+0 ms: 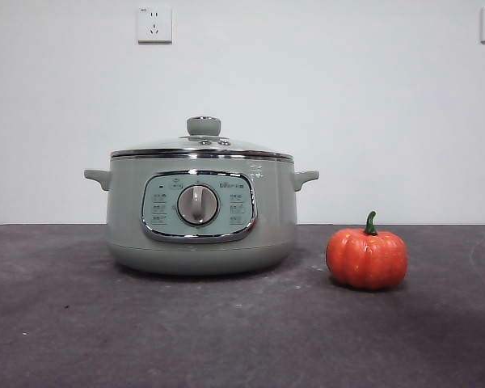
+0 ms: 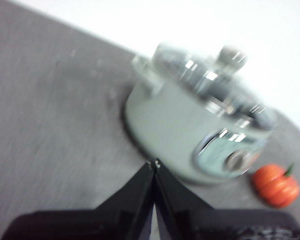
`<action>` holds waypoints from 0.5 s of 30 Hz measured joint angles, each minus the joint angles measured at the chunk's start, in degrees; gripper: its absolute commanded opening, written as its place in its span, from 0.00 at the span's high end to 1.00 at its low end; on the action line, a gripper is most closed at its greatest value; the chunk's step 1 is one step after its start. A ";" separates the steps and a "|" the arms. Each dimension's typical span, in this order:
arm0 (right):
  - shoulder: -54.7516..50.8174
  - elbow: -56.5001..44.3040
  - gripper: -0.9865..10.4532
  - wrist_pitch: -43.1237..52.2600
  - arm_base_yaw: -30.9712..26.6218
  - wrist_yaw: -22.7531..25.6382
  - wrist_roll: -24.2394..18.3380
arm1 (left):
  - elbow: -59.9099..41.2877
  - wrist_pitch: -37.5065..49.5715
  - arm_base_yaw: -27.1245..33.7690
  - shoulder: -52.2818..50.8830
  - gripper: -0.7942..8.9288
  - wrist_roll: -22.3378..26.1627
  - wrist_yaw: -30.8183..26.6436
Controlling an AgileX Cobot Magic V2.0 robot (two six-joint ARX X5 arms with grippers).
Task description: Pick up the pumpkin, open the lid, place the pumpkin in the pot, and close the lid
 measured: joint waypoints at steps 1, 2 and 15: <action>0.90 1.42 0.92 0.07 0.00 -0.55 0.20 | 1.81 -0.42 0.00 0.26 0.93 -0.07 0.46; 1.99 2.91 0.92 0.11 0.00 -1.36 0.37 | 3.61 -0.44 0.00 0.81 0.93 -0.15 1.31; 23.15 30.51 0.92 -19.67 0.17 -11.76 -11.32 | 24.92 -10.54 0.00 17.66 0.93 6.03 13.51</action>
